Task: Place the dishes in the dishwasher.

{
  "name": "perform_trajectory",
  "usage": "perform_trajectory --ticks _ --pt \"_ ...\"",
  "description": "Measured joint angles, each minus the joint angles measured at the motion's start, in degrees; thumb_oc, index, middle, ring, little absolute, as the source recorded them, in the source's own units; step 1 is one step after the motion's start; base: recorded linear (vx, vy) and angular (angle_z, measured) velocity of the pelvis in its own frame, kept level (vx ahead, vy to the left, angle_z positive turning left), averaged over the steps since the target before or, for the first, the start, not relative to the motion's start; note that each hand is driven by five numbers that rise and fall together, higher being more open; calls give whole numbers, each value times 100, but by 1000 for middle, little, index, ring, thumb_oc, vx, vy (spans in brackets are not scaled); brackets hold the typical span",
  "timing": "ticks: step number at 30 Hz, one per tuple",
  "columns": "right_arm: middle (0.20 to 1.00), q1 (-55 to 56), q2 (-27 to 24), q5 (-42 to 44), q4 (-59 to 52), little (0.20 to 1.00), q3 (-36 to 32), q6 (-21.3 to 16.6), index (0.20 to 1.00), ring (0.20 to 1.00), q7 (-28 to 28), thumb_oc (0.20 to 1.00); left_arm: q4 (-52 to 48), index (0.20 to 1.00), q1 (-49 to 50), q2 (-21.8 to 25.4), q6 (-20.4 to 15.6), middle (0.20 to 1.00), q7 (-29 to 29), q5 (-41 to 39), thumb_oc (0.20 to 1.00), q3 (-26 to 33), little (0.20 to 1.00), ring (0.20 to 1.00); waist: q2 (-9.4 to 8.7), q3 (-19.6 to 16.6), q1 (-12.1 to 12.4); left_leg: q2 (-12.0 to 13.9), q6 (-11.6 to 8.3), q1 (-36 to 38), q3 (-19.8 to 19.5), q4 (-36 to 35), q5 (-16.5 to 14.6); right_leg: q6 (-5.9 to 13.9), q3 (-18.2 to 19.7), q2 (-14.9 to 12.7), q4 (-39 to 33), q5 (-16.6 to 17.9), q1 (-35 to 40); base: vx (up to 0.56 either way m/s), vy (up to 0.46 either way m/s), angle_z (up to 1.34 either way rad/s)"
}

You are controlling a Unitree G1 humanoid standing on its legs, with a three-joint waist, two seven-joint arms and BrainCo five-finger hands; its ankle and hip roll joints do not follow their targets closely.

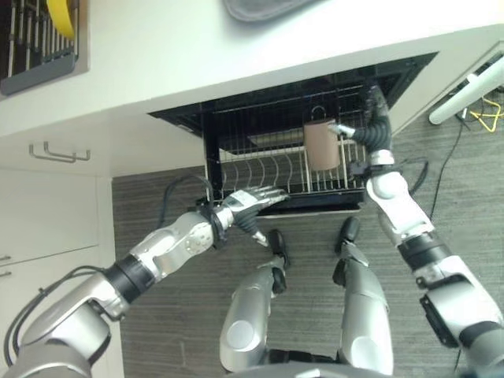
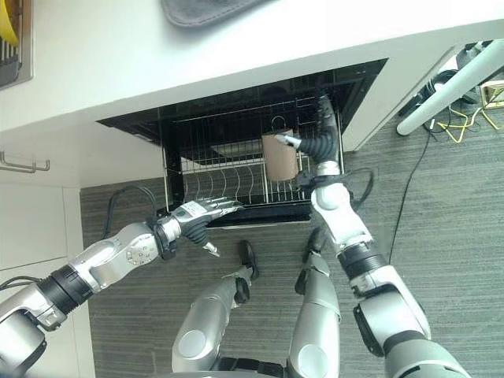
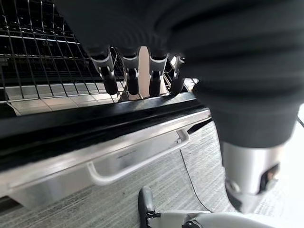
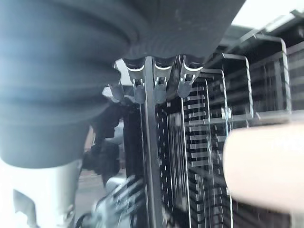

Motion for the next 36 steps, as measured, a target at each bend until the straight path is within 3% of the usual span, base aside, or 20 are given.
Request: perform_trajectory --ticks 4,8,10,12,15,17,21,26,31,33,36 --pt "1000 637 86 429 -318 1000 202 -6 1000 1000 149 1000 8 1000 447 -227 308 1000 261 104 1000 191 1000 1000 -17 3 -155 12 -9 345 21 -130 6 26 -6 57 -151 15 344 3 -40 -4" --pt "1000 1663 110 598 -954 1000 220 -239 1000 1000 503 1000 28 1000 1277 -527 627 1000 868 -155 1000 971 1000 1000 -61 -1 -178 32 -24 873 38 -296 10 80 -24 108 -223 -62 836 41 -64 -2" --pt "1000 2219 -101 803 -1480 1000 204 -254 1000 1000 1059 1000 20 1000 1840 -768 646 1000 1144 -401 1000 1637 1000 1000 -96 -9 -179 36 -33 1317 -11 -418 5 167 -114 117 -272 -186 1290 116 -57 11" --pt "1000 2337 -139 1136 -1676 1000 261 -186 1000 1000 1813 1000 21 1000 2321 -737 598 1000 1331 -569 1000 2013 1000 1000 -285 -427 -72 102 -63 1542 -47 -596 -38 168 -305 125 -291 -352 1515 261 -153 11" --pt "1000 2537 -90 1367 -1674 1000 389 -133 1000 1000 2369 1000 -84 1000 2830 -964 291 1000 1420 -596 1000 2620 1000 1000 -399 -731 28 145 -140 1872 -88 -674 -93 173 -485 6 -11 -558 1765 154 -88 12" --pt "1000 2707 -58 1664 -1700 1000 418 75 1000 1000 3015 1000 -81 1000 3219 -973 68 1000 1531 -769 1000 2789 1000 1000 -386 -1319 82 204 -237 1906 -190 -683 -75 188 -624 44 32 -683 1851 65 -62 23" --pt "1000 2668 -130 1758 -1978 1000 680 315 1000 1000 3510 1000 -18 1000 3285 -1268 -278 1000 1771 -820 1000 2873 1000 1000 -304 -1570 160 210 -229 2115 -213 -734 -79 208 -686 66 -22 -694 2108 24 -59 6" --pt "1000 2690 -122 1734 -2060 1000 644 264 1000 1000 3463 1000 113 1000 3191 -1569 -823 1000 1843 -1537 1000 3156 1000 1000 -347 -1905 154 204 -215 2218 -288 -784 -92 243 -759 61 -66 -724 2255 18 -39 7" --pt "1000 2830 -31 1379 -2468 1000 -147 -141 1000 1000 3169 1000 99 1000 3014 -1983 -1664 1000 1496 -3031 1000 3522 1000 1000 -397 -2207 134 192 -168 2287 -315 -827 -153 313 -775 52 -105 -779 2365 9 -10 3" --pt "1000 2902 -28 1291 -2685 1000 -415 -311 1000 1000 3005 1000 -148 1000 2968 -2170 -1983 1000 1047 -3803 1000 3780 1000 1000 -417 -2395 9 194 -167 2334 -322 -862 -154 321 -782 69 -155 -773 2425 11 -34 0" --pt "1000 2909 -13 1215 -2688 1000 -740 -516 1000 1000 2838 1000 -493 1000 2911 -2308 -2038 1000 310 -4691 1000 3782 1000 1000 -389 -2448 -20 193 -163 2396 -295 -889 -157 298 -770 98 -266 -745 2510 16 -17 -4"
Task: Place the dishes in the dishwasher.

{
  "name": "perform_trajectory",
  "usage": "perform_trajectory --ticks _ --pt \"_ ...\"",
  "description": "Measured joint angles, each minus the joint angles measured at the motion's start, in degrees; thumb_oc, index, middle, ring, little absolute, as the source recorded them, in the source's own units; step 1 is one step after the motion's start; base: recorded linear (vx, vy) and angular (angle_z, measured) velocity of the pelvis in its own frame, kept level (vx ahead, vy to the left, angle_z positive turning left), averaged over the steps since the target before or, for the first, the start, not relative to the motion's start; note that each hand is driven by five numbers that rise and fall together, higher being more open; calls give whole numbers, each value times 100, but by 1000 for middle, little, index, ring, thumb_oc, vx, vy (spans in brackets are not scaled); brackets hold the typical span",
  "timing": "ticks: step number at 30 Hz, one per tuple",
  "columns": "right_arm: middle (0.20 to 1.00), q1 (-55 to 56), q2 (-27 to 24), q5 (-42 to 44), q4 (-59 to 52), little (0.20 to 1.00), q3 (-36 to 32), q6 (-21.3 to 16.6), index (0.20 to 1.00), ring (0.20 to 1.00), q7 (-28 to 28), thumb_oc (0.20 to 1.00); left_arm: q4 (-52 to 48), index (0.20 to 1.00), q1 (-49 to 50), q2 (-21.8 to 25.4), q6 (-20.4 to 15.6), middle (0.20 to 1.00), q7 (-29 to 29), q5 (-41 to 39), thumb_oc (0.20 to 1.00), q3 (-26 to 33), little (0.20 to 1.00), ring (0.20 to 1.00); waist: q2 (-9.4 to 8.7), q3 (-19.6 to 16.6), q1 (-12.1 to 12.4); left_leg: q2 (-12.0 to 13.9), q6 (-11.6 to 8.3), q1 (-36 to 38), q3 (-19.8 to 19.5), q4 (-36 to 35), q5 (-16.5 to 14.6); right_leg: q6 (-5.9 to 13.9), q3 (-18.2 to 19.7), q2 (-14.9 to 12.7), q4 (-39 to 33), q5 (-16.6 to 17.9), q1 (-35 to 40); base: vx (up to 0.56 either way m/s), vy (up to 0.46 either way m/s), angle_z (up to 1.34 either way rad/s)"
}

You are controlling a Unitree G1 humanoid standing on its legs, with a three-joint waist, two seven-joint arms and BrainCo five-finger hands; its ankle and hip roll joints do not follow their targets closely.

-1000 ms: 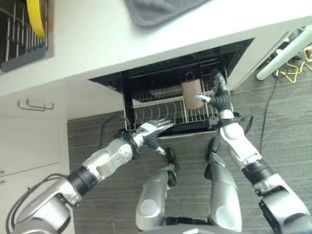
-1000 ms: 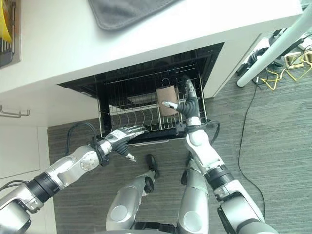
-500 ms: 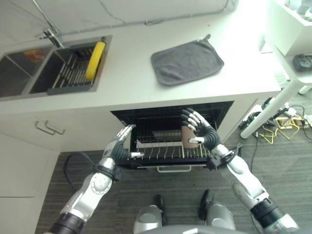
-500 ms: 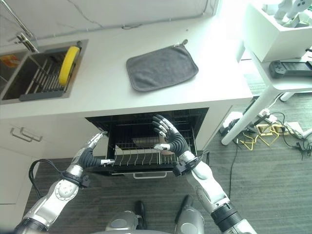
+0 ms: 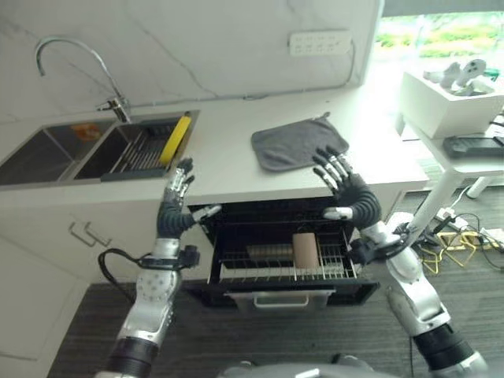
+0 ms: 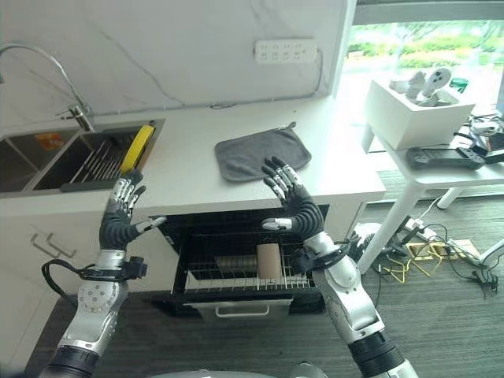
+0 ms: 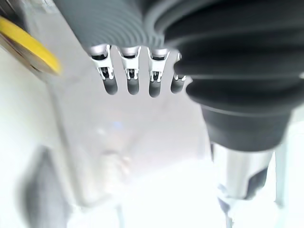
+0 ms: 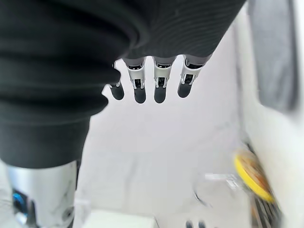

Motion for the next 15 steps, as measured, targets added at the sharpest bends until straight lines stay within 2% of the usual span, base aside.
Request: perform_trajectory --ticks 4,6,9,15 --pt "1000 1 17 -17 -118 1000 -427 -121 1000 1000 -229 1000 -213 1000 -116 -92 87 1000 -1008 -975 1000 3 1000 1000 7 -43 -47 16 0 -1 31 1 0 -12 16 56 -134 79 22 17 -4 -2" --pt "1000 0 13 6 -102 1000 -575 -115 1000 1000 -196 1000 -292 1000 -130 -91 117 1000 -1274 -1204 1000 3 1000 1000 23 -60 -97 15 -27 10 81 3 19 -22 43 67 -156 147 19 27 -13 -10" --pt "1000 0 -15 -3 -91 1000 -594 -89 1000 1000 287 1000 -259 1000 -208 -100 277 1000 -1458 -1468 1000 4 1000 1000 28 -105 -210 37 -42 98 164 -26 27 -24 127 169 -394 271 132 32 -44 -18" --pt "1000 1 -209 -17 -85 1000 -669 -66 1000 1000 429 1000 -260 1000 -250 -189 546 1000 -1584 -1448 1000 10 1000 1000 -103 -176 -223 68 -49 148 232 -71 32 -25 167 262 -640 386 218 13 -31 -5"
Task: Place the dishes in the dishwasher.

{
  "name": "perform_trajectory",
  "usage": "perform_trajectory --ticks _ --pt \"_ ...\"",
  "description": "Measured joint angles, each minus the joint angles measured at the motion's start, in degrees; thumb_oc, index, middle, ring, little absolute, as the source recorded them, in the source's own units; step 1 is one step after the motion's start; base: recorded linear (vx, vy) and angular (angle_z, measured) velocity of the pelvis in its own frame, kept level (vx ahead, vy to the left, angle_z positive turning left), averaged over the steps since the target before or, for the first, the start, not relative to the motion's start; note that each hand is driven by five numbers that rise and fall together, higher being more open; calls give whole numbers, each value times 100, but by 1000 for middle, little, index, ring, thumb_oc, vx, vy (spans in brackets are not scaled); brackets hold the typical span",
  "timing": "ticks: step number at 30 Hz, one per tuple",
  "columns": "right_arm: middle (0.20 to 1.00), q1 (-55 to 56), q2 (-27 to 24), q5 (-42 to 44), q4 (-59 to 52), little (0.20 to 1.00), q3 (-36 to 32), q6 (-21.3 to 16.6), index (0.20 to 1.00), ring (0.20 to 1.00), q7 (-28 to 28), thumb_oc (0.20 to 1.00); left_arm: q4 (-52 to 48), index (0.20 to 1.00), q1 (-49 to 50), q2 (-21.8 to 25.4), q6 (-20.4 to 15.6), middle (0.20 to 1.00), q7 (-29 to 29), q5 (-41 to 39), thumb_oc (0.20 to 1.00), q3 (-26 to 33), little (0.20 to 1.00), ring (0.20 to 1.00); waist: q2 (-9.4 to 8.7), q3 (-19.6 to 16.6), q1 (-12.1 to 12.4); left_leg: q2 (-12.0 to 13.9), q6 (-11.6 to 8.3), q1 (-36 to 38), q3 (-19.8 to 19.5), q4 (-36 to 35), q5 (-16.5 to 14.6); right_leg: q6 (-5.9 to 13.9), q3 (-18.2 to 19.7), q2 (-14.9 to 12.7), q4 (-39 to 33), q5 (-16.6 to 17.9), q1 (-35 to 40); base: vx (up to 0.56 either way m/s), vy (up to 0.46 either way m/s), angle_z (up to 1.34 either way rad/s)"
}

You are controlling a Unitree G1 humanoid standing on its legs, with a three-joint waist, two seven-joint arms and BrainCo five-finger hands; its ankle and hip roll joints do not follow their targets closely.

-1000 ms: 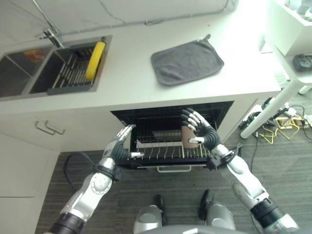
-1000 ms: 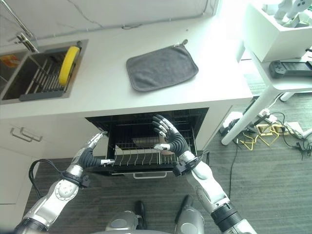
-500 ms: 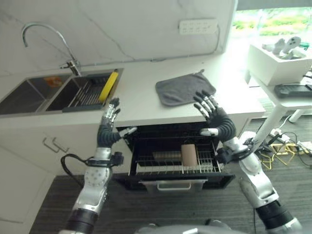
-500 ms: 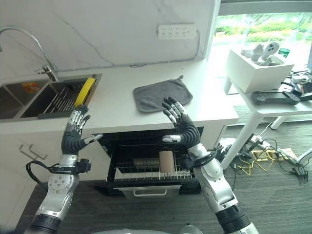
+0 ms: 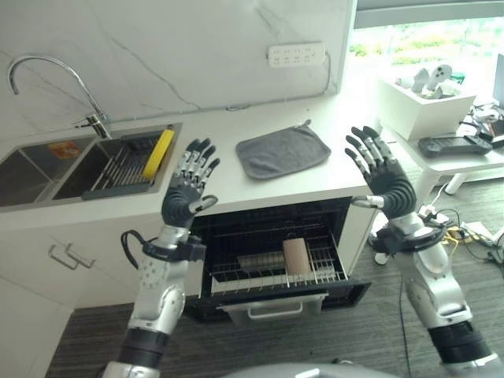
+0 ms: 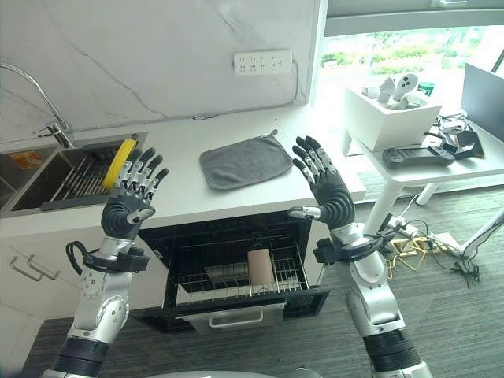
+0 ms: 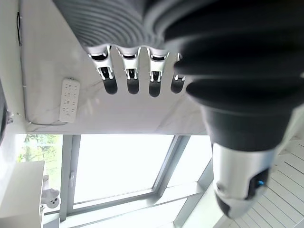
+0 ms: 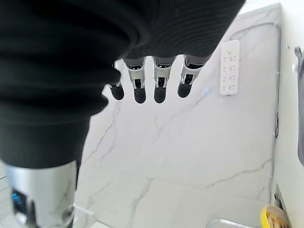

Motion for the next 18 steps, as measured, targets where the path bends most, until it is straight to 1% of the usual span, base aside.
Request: perform_trajectory --ticks 2,4,10,13,15,16,17,18 --pt "1000 1 -1 1 0 1000 1 0 1000 1000 74 1000 0 1000 0 1 32 1000 38 67 1000 9 1000 1000 -12 -6 -3 -5 1 35 17 -33 0 24 15 9 -46 14 40 3 -10 -3" --pt "1000 4 1 7 2 1000 2 0 1000 1000 104 1000 0 1000 -6 3 93 1000 106 250 1000 25 1000 1000 -13 -6 -19 -10 53 39 15 -50 -35 52 14 10 -101 29 91 13 -34 0" --pt "1000 224 16 16 2 1000 0 14 1000 1000 97 1000 -4 1000 6 10 107 1000 226 479 1000 75 1000 1000 -10 -7 17 -29 40 40 -11 -114 -23 56 -4 12 -132 40 91 12 -44 2" --pt "1000 311 47 6 3 1000 -2 138 1000 1000 41 1000 -6 1000 27 15 104 1000 301 503 1000 257 1000 1000 -6 -5 23 -45 8 40 -72 -97 0 51 -10 15 -129 36 96 25 -71 2" --pt "1000 373 46 -7 6 1000 1 285 1000 1000 -32 1000 -7 1000 32 16 103 1000 438 515 1000 307 1000 1000 -1 -2 62 -51 32 31 -141 -72 -15 35 -10 11 -87 9 102 20 -55 6" --pt "1000 393 45 -7 6 1000 1 298 1000 1000 -40 1000 -7 1000 34 21 103 1000 468 532 1000 319 1000 1000 3 0 94 -50 39 31 -144 -66 -18 33 -9 11 -84 4 102 12 -36 10" --pt "1000 418 33 -7 6 1000 -1 367 1000 1000 -37 1000 -10 1000 112 27 103 1000 543 688 1000 371 1000 1000 19 8 109 -53 96 -9 -225 -22 -54 72 -10 23 -50 -46 104 -9 7 14" --pt "1000 433 23 -7 6 1000 -11 392 1000 1000 -39 1000 -11 1000 164 30 104 1000 553 709 1000 388 1000 1000 31 13 108 -62 106 -21 -280 -21 -60 68 -10 22 -10 -73 104 -22 35 24"
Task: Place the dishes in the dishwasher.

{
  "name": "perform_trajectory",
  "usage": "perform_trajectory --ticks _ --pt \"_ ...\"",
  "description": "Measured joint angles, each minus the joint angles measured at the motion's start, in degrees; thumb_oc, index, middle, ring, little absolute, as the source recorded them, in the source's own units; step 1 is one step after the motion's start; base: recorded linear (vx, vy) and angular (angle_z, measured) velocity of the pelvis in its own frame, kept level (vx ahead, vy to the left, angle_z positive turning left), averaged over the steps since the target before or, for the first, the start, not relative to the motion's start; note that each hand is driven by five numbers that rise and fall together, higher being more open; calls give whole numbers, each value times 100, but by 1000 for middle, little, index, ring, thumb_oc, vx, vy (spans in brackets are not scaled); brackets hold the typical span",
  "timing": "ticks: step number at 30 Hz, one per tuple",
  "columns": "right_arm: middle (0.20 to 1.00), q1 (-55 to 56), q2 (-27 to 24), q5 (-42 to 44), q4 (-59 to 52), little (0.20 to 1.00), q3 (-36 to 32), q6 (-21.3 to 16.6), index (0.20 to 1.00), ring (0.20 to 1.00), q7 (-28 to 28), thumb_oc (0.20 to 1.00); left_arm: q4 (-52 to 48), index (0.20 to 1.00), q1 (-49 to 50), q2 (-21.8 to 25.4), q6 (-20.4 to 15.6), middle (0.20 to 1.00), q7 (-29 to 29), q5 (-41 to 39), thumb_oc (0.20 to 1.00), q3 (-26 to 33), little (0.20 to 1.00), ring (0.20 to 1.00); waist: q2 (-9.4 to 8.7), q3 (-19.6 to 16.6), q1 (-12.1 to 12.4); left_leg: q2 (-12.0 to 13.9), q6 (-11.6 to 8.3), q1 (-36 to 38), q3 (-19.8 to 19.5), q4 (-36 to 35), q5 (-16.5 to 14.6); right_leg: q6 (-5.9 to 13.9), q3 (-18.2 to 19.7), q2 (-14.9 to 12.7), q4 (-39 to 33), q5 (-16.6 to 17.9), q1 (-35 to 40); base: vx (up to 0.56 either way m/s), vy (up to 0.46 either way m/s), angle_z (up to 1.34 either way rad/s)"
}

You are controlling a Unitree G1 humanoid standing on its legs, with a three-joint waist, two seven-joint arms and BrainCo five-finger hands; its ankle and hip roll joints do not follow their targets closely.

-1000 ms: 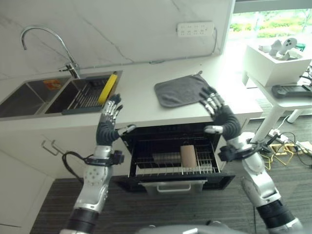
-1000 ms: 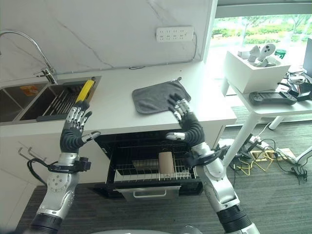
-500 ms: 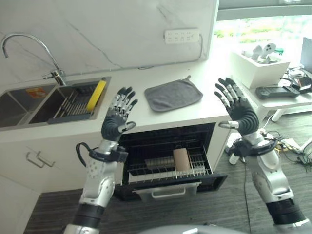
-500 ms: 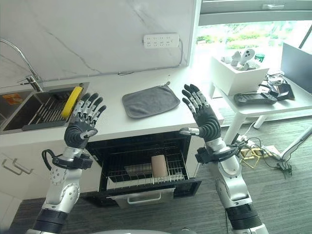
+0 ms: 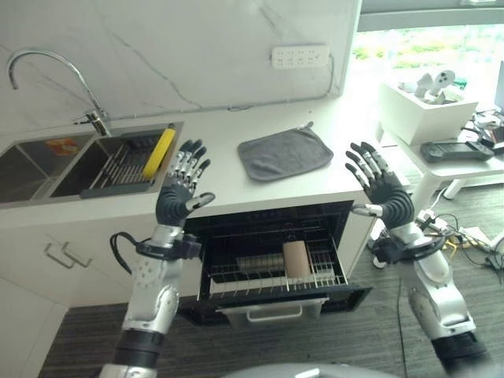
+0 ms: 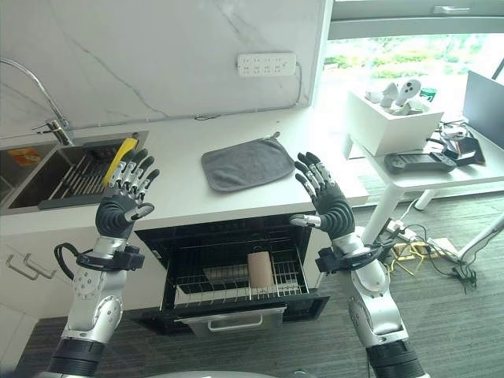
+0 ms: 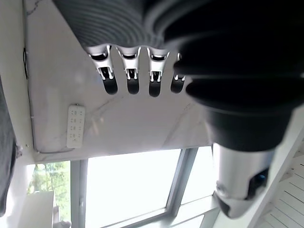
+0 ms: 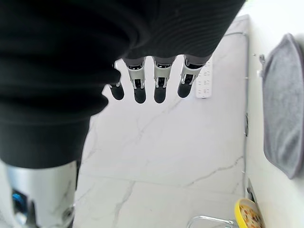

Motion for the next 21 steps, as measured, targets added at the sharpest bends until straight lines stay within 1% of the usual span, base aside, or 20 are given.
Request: perform_trajectory --ticks 2,3,4,5,6,7,8,9,10,11,12,13,14,15,16,17,18,19,20,21 --pt "1000 80 -16 -4 -2 1000 -70 11 1000 1000 -36 1000 14 1000 28 -2 4 1000 -14 24 1000 2 1000 1000 14 30 -14 -5 -12 -53 -84 32 37 65 -25 -46 112 -106 27 -91 117 41" --pt "1000 137 -26 -4 2 1000 -153 8 1000 1000 -47 1000 24 1000 0 -8 4 1000 -54 19 1000 -25 1000 1000 22 42 -35 -37 -20 -118 -188 77 57 75 -60 -98 143 -132 69 -169 246 92" --pt "1000 197 -99 -2 62 1000 -352 15 1000 1000 -140 1000 55 1000 -101 -17 1 1000 -143 14 1000 -130 1000 1000 -8 90 -75 -111 79 -249 -234 114 172 123 -208 -265 224 -210 102 -231 455 115" --pt "1000 130 -177 3 165 1000 -479 5 1000 1000 -233 1000 63 1000 -157 9 -29 1000 -208 34 1000 -182 1000 1000 -27 167 -81 -45 250 -322 176 298 -42 91 -401 -444 227 -184 83 -234 522 103" --pt "1000 92 -181 5 220 1000 -478 6 1000 1000 -277 1000 71 1000 -179 23 -29 1000 -202 66 1000 -195 1000 1000 -49 192 -104 20 298 -358 368 449 -89 97 -463 -511 252 -182 93 -191 505 67" --pt "1000 -146 -271 19 477 1000 -456 -4 1000 1000 -376 1000 116 1000 -292 202 -154 1000 -77 642 1000 -292 1000 1000 -88 249 -153 208 236 -411 291 854 -79 206 -424 -801 572 -268 -55 -152 556 34" --pt "1000 -205 -317 21 501 1000 -469 -18 1000 1000 -388 1000 114 1000 -336 291 -206 1000 -74 749 1000 -352 1000 1000 -57 261 -187 270 235 -392 280 882 -77 208 -397 -894 735 -375 -144 -136 749 9" --pt "1000 -311 -371 26 623 1000 -496 -154 1000 1000 -413 1000 188 1000 -502 332 -287 1000 -61 902 1000 -389 1000 1000 18 330 -187 197 -73 -352 125 878 -327 394 -212 -1050 1036 -310 -351 -109 833 -8" --pt "1000 -311 -371 26 623 1000 -496 -154 1000 1000 -413 1000 188 1000 -502 332 -287 1000 -61 902 1000 -389 1000 1000 18 330 -187 197 -73 -352 125 878 -327 394 -212 -1050 1036 -310 -351 -32 558 -18" --pt "1000 -332 -250 53 657 1000 -511 -173 1000 1000 -526 1000 471 1000 -783 404 -307 1000 19 943 1000 -411 1000 1000 -87 467 -223 -49 -46 -341 128 915 -527 524 -78 -1352 1196 -226 -428 -41 397 8" --pt "1000 -245 -81 135 659 1000 -468 -179 1000 1000 -615 1000 726 1000 -983 473 -293 1000 171 1100 1000 -434 1000 1000 -164 527 -323 -339 51 -393 116 979 -603 444 11 -1614 1124 -19 -406 -80 396 13" --pt "1000 -174 27 155 665 1000 -465 -185 1000 1000 -619 1000 743 1000 -1031 551 -283 1000 220 1183 1000 -483 1000 1000 -267 589 -340 -517 182 -435 112 1001 -655 285 175 -1712 989 290 -432 -108 514 18" --pt "1000 -133 183 227 661 1000 -472 -213 1000 1000 -617 1000 731 1000 -1042 627 -274 1000 233 1315 1000 -472 1000 1000 -342 642 -330 -635 238 -448 135 1030 -627 282 367 -1766 886 583 -438 -97 495 3" --pt "1000 -55 320 253 631 1000 -492 -270 1000 1000 -613 1000 721 1000 -1029 669 -252 1000 240 1429 1000 -447 1000 1000 -373 664 -312 -720 323 -448 141 1002 -601 361 449 -1839 883 833 -506 -63 349 -2" --pt "1000 14 445 248 560 1000 -495 -278 1000 1000 -594 1000 636 1000 -916 708 -218 1000 256 1564 1000 -376 1000 1000 -359 663 -324 -776 414 -429 180 906 -559 397 450 -1893 885 1131 -595 -59 280 -26" --pt "1000 77 505 235 434 1000 -454 -280 1000 1000 -528 1000 406 1000 -591 805 -206 1000 270 1666 1000 -224 1000 1000 -254 677 -265 -802 520 -317 369 613 -461 462 379 -1901 963 1351 -810 -52 242 -37" --pt "1000 79 472 234 429 1000 -459 -284 1000 1000 -473 1000 381 1000 -452 841 -191 1000 286 1722 1000 -143 1000 1000 -156 696 -246 -802 611 -246 415 500 -383 522 298 -1799 1231 1125 -879 -52 263 -31" --pt "1000 71 366 244 414 1000 -493 -287 1000 1000 -436 1000 375 1000 -425 875 -164 1000 276 1762 1000 -12 1000 1000 -89 692 -230 -811 729 -227 333 326 -310 564 330 -1470 1664 604 -900 -55 231 3" --pt "1000 77 344 244 397 1000 -530 -287 1000 1000 -395 1000 366 1000 -421 877 -163 1000 274 1759 1000 103 1000 1000 -82 685 -227 -803 762 -214 300 190 -221 520 343 -1240 1994 250 -904 -53 158 27" --pt "1000 95 347 244 338 1000 -622 -287 1000 1000 -366 1000 318 1000 -421 915 -162 1000 268 1758 1000 197 1000 1000 -75 685 -217 -799 782 -213 255 52 -127 541 313 -971 2243 -99 -901 -43 98 22"
